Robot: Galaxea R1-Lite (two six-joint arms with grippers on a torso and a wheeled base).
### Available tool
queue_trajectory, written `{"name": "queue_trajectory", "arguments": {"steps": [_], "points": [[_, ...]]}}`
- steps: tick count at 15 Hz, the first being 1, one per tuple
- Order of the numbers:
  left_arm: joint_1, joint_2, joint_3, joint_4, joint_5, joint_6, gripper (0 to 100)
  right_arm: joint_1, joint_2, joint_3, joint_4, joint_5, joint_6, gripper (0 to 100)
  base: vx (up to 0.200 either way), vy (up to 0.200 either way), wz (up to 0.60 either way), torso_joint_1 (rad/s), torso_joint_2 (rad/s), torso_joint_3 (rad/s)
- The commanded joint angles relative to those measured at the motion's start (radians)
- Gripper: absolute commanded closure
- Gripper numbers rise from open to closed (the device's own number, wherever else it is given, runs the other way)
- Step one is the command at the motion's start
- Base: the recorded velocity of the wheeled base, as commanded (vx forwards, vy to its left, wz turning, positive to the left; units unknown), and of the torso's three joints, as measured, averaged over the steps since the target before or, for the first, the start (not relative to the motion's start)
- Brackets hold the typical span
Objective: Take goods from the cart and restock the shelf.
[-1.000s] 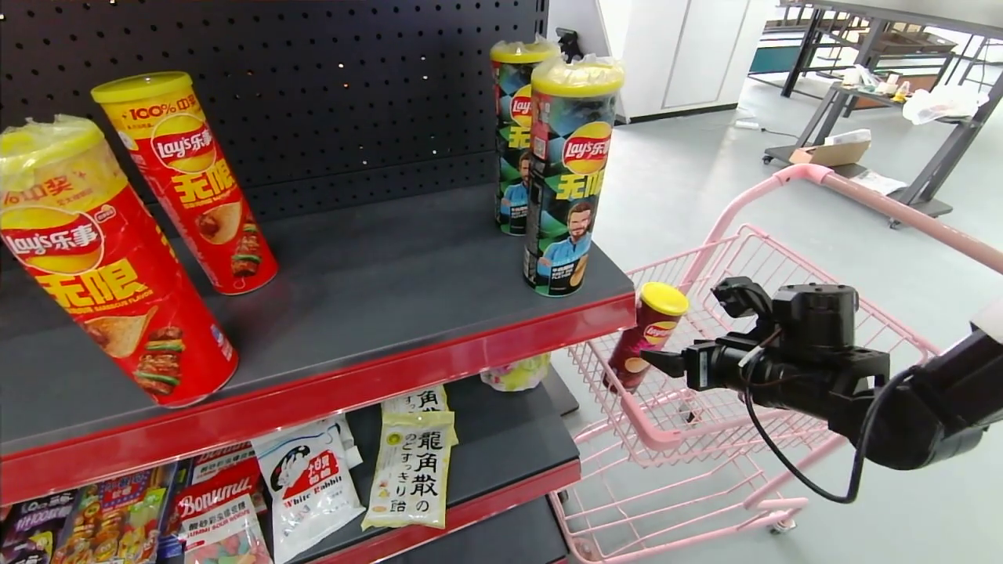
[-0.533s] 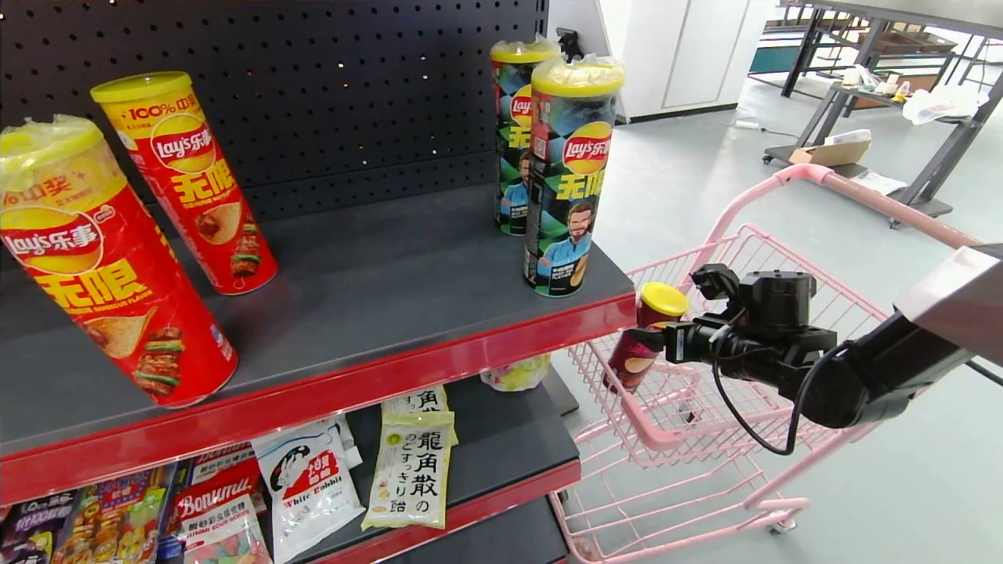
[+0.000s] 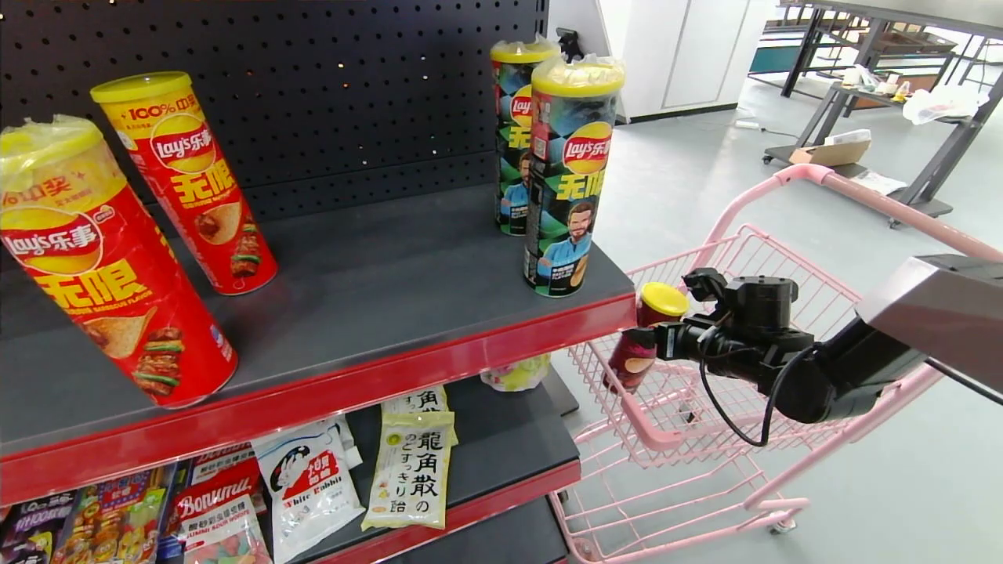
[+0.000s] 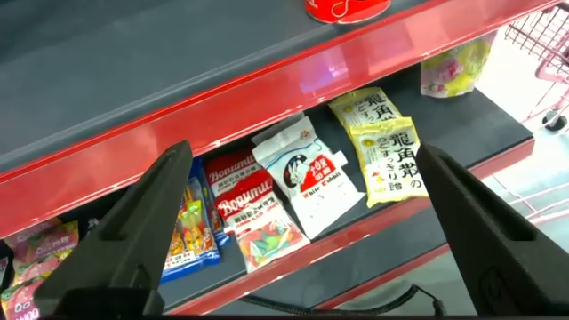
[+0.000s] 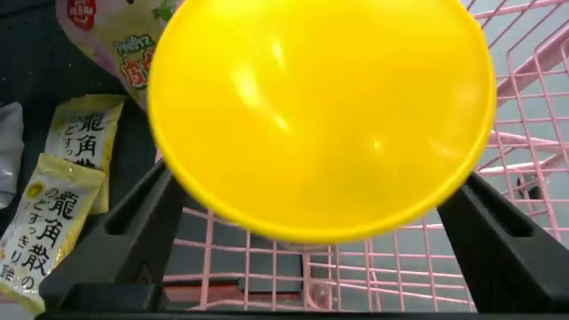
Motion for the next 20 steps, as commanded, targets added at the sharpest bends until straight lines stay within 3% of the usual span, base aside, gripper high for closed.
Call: {"name": "queue_trajectory", "arguments": {"steps": [1,3,4,10,17,19,20], "points": [[0.0,0.002,0.004,0.001,0.002,0.0,0,0.005,0.043,-0.033,-0.002,0.001,0.015,0,0.0,0.0,0.0,0.0,0.0,0.0],[0.0,0.002,0.003,0.001,0.002,0.0,0,0.005,0.071,-0.062,-0.003,0.001,0.021,0,0.0,0.0,0.0,0.0,0.0,0.0],[0.0,0.002,0.003,0.001,0.004,0.0,0,0.007,0.077,-0.073,-0.003,0.001,0.022,100,0.0,0.0,0.0,0.0,0.0,0.0],[0.001,0.0,-0.005,0.001,0.004,0.001,0,0.022,0.06,-0.05,-0.014,-0.005,0.033,100,0.0,0.0,0.0,0.0,0.0,0.0],[0.001,0.011,-0.048,-0.002,-0.002,0.001,0,-0.05,-0.367,0.191,-0.022,-0.007,-0.047,100,0.0,0.0,0.0,0.0,0.0,0.0],[0.001,0.026,-0.054,-0.004,0.001,0.001,0,-0.065,-0.506,0.253,0.046,-0.009,-0.048,100,0.0,0.0,0.0,0.0,0.0,0.0],[0.001,0.049,-0.072,-0.002,0.005,0.007,0,-0.075,-0.669,0.265,0.209,-0.018,-0.047,100,0.0,0.0,0.0,0.0,0.0,0.0]]}}
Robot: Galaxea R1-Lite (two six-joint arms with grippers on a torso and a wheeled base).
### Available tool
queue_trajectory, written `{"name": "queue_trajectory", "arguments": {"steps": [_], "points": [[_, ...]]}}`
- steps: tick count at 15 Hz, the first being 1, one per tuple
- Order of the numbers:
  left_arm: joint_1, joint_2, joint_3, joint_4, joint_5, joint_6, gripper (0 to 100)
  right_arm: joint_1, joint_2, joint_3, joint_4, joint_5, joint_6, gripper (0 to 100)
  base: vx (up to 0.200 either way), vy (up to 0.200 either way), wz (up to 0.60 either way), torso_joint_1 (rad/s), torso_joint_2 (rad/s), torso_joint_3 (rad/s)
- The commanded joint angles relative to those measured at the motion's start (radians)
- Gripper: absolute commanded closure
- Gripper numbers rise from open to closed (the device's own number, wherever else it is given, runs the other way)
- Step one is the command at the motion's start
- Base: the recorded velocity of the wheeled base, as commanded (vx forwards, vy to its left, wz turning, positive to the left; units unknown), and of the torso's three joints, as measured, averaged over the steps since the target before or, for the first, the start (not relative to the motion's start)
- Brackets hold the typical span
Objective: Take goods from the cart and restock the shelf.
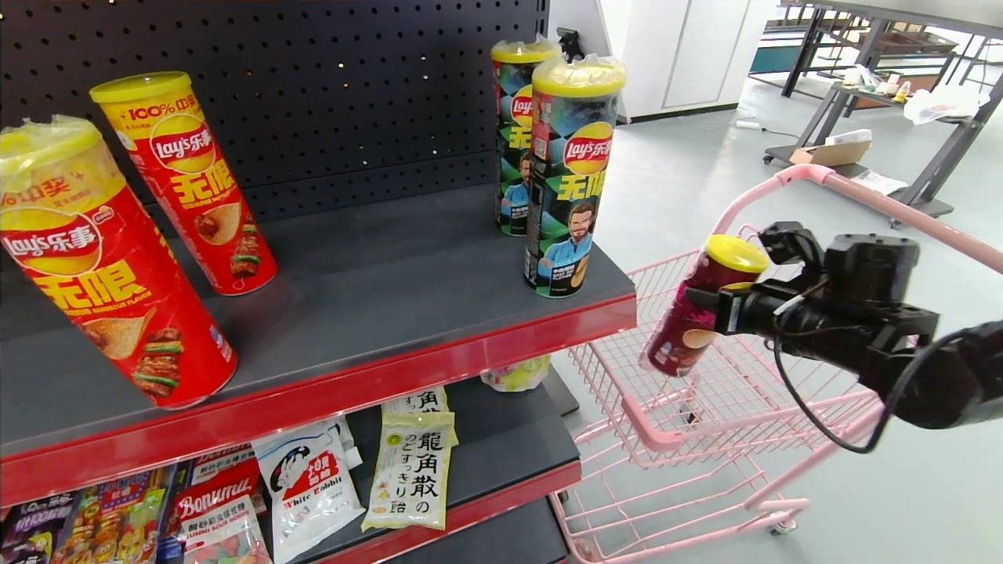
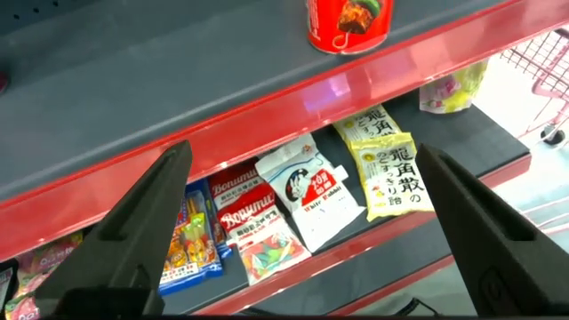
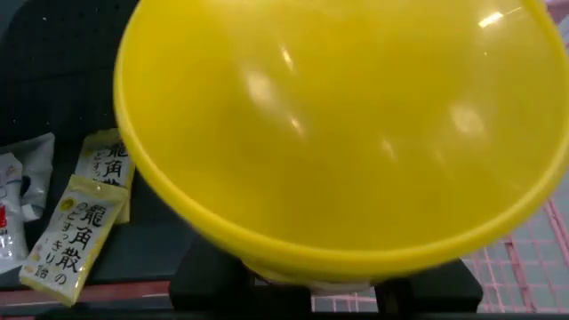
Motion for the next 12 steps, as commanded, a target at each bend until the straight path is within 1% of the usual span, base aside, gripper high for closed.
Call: {"name": "queue_trajectory", "arguments": {"steps": [1,2,3,5,6,7,9,12], "points": [[0.0,0.035,-0.018,0.0,0.003,0.002,0,-0.028,-0.344,0.062,0.214,-0.017,-0.008,100,0.0,0.0,0.0,0.0,0.0,0.0],[0.0,0.057,-0.023,0.0,-0.008,0.002,0,-0.024,-0.471,0.05,0.386,-0.029,-0.008,100,0.0,0.0,0.0,0.0,0.0,0.0],[-0.001,0.084,-0.018,-0.003,-0.014,-0.001,0,-0.018,-0.636,0.041,0.599,-0.031,-0.006,100,0.0,0.0,0.0,0.0,0.0,0.0],[-0.006,0.098,-0.024,-0.004,-0.082,0.004,0,-0.018,-0.832,0.053,0.833,-0.035,-0.02,100,0.0,0.0,0.0,0.0,0.0,0.0],[-0.004,0.117,-0.032,-0.004,-0.079,0.008,0,-0.021,-0.89,0.057,0.898,-0.035,-0.037,100,0.0,0.0,0.0,0.0,0.0,0.0],[-0.004,0.141,-0.06,-0.004,-0.077,0.024,0,-0.024,-0.981,0.059,0.995,-0.034,-0.064,100,0.0,0.0,0.0,0.0,0.0,0.0],[-0.003,0.181,-0.086,-0.006,-0.076,0.03,0,-0.021,-1.05,0.06,1.04,-0.034,-0.074,100,0.0,0.0,0.0,0.0,0.0,0.0],[-0.003,0.184,-0.095,-0.004,-0.076,0.033,0,-0.02,-1.073,0.051,1.04,-0.034,-0.118,100,-0.2,0.0,0.0,0.002,0.0,0.004]]}}
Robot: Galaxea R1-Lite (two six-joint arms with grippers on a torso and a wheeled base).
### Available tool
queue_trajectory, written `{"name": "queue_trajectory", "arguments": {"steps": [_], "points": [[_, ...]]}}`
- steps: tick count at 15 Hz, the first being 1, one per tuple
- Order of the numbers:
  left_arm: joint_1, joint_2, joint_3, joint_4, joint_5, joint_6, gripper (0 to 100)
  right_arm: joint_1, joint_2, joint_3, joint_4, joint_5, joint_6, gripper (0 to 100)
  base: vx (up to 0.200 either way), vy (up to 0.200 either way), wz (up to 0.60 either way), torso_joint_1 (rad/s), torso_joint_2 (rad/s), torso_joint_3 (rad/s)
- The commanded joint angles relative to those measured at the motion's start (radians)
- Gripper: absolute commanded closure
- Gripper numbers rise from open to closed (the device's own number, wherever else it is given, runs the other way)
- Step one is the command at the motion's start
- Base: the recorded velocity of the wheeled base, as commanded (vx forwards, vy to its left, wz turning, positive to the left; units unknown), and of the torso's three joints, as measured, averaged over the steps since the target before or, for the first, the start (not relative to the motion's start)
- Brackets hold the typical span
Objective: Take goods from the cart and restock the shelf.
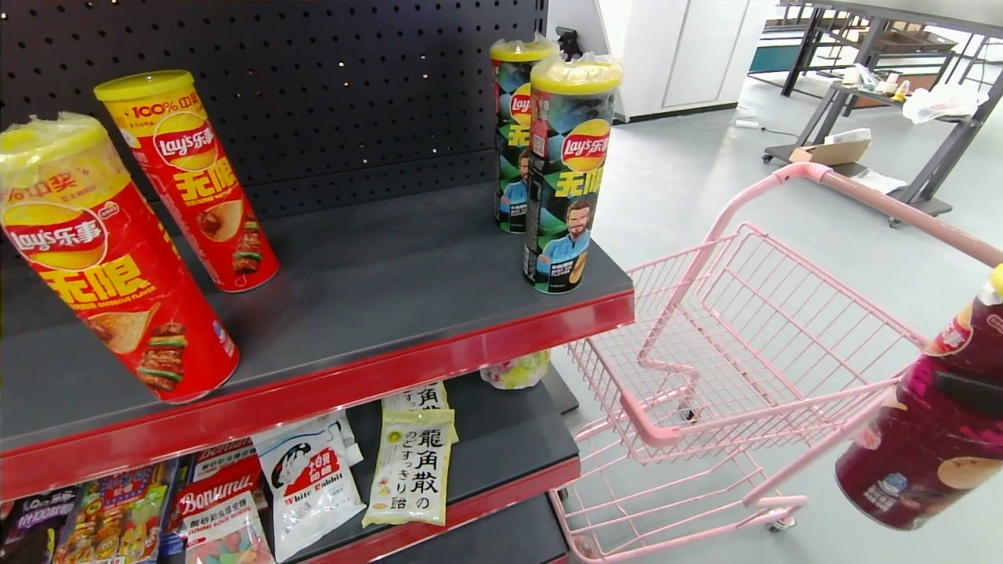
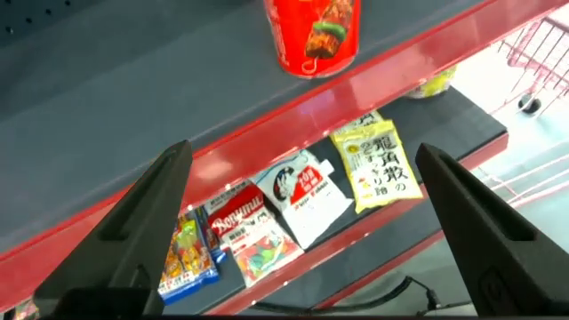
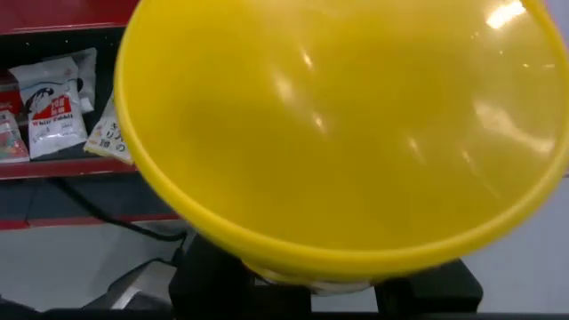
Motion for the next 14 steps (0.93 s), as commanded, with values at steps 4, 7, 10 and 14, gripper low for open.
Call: {"name": "queue_trajectory", "arguments": {"steps": [4,7,10,14], "points": [[0.001,-0.006,0.01,0.002,0.001,0.001,0,0.004,-0.079,-0.006,0.0,0.001,-0.009,100,-0.2,0.0,0.0,-0.002,0.0,0.005],[0.0,-0.06,0.047,0.002,-0.004,0.007,0,0.031,-0.076,-0.004,0.0,0.007,-0.048,100,-0.133,0.0,0.0,0.002,0.0,0.002],[0.0,-0.094,0.063,0.002,-0.005,0.008,0,0.11,-0.051,-0.006,-0.003,0.01,-0.063,100,0.0,0.0,0.0,0.02,-0.05,-0.028],[0.0,-0.097,0.063,0.002,-0.004,0.02,0,0.209,0.008,-0.011,-0.012,0.007,-0.066,100,0.0,0.0,0.0,0.196,-0.46,-0.284]]}}
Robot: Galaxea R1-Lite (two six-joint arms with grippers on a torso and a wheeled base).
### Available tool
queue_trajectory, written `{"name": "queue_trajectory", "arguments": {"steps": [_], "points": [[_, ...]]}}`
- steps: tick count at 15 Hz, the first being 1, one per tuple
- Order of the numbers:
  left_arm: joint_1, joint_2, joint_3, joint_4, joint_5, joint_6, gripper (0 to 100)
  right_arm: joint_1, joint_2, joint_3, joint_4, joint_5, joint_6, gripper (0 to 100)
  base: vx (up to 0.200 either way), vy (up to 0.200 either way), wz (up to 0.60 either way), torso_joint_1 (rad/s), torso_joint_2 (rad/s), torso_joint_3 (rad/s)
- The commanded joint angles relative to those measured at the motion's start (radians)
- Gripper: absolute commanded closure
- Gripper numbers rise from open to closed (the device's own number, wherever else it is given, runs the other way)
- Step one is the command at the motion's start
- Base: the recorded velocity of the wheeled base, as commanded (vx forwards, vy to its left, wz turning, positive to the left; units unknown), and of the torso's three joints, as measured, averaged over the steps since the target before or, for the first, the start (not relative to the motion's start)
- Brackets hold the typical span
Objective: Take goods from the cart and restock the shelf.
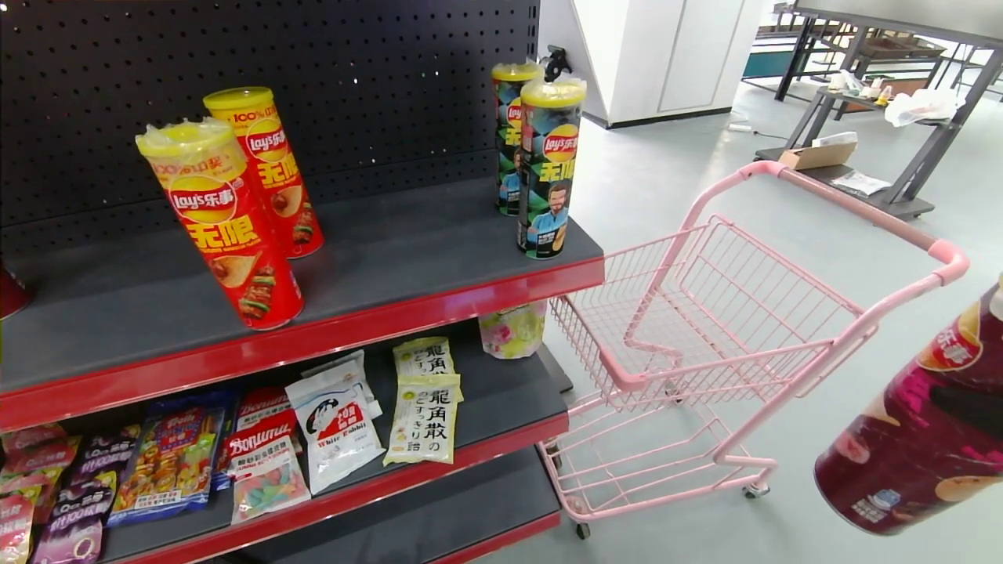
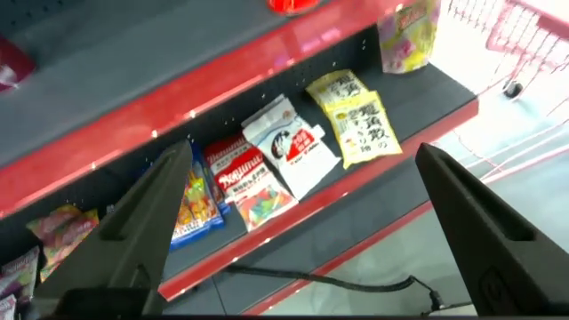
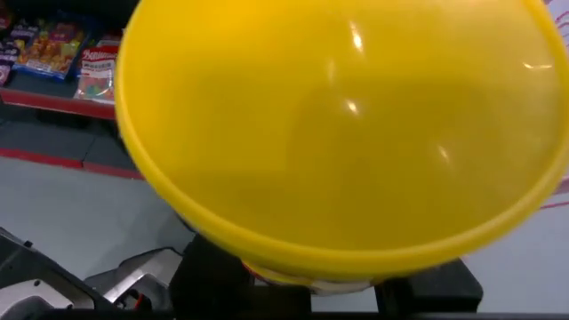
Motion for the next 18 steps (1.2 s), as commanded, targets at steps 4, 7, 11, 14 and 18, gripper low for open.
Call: {"name": "queue_trajectory", "arguments": {"steps": [4,7,11,14,18], "points": [[0.0,-0.012,-0.001,0.0,0.0,0.015,0,0.027,0.098,-0.041,-0.021,0.003,-0.001,100,0.0,0.0,0.0,0.214,-0.5,-0.298],[0.0,-0.009,0.0,0.0,0.0,0.015,0,0.025,0.144,-0.078,-0.024,0.0,-0.003,100,0.0,0.0,0.0,0.165,-0.39,-0.229],[0.0,-0.007,0.0,0.0,0.0,0.015,0,0.027,0.217,-0.11,-0.067,0.003,-0.037,100,0.0,0.0,0.0,0.028,-0.07,-0.034],[0.0,-0.004,0.0,0.0,0.0,0.018,0,0.063,0.25,-0.107,-0.121,0.054,-0.06,100,0.0,0.0,0.0,0.0,0.0,0.0],[0.0,-0.003,0.0,0.0,0.0,0.027,0,0.122,0.253,-0.093,-0.138,0.066,-0.063,100,0.0,0.0,0.0,0.0,0.0,0.0]]}}
